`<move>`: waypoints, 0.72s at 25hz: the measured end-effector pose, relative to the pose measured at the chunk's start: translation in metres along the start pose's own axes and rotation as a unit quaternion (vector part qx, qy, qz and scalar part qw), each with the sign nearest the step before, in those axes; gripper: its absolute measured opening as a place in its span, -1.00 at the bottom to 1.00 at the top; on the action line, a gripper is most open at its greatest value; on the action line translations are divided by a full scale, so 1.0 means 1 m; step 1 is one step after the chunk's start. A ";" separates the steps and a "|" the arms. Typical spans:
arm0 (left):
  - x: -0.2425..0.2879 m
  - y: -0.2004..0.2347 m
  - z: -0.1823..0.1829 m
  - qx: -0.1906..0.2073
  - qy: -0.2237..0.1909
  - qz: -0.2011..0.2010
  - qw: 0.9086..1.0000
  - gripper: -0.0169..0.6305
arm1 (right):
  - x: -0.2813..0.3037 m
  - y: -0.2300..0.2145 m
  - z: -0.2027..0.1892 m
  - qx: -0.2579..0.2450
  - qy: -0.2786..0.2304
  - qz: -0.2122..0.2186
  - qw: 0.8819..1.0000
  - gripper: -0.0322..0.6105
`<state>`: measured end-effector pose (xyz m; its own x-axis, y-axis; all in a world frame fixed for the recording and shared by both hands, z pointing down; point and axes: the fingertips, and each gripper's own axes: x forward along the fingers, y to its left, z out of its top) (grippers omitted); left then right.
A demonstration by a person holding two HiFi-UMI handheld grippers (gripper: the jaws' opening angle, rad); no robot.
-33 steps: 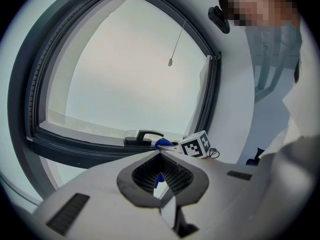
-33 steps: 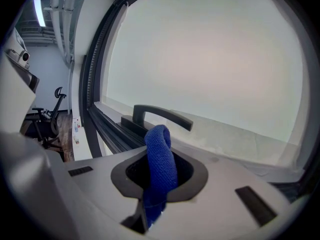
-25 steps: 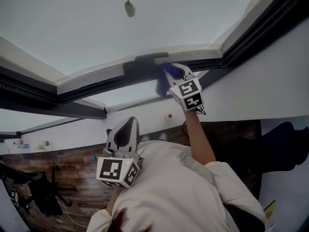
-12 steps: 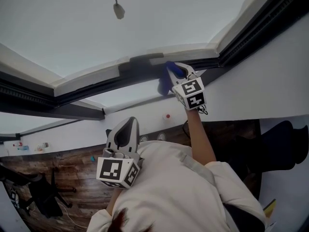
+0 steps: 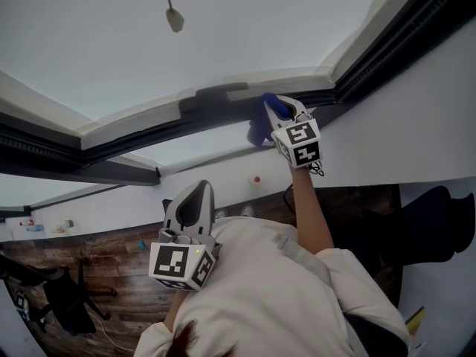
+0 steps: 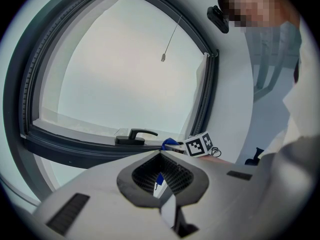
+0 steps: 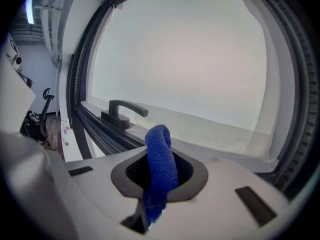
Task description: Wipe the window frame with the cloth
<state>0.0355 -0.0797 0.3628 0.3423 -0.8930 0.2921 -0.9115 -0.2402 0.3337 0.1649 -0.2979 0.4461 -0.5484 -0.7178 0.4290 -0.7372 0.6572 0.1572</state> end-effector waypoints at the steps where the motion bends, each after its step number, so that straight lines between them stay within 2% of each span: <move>1: 0.000 0.000 0.000 0.000 0.000 0.000 1.000 -0.93 | -0.001 -0.002 -0.001 0.001 0.001 -0.002 1.000 -0.76; 18: 0.008 -0.012 -0.002 0.004 0.000 -0.003 1.000 -0.93 | -0.013 -0.039 -0.014 0.023 -0.005 -0.032 0.999 -0.76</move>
<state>0.0493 -0.0829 0.3627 0.3476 -0.8918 0.2898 -0.9114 -0.2486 0.3279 0.2060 -0.3111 0.4470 -0.5031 -0.7603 0.4109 -0.7880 0.5988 0.1432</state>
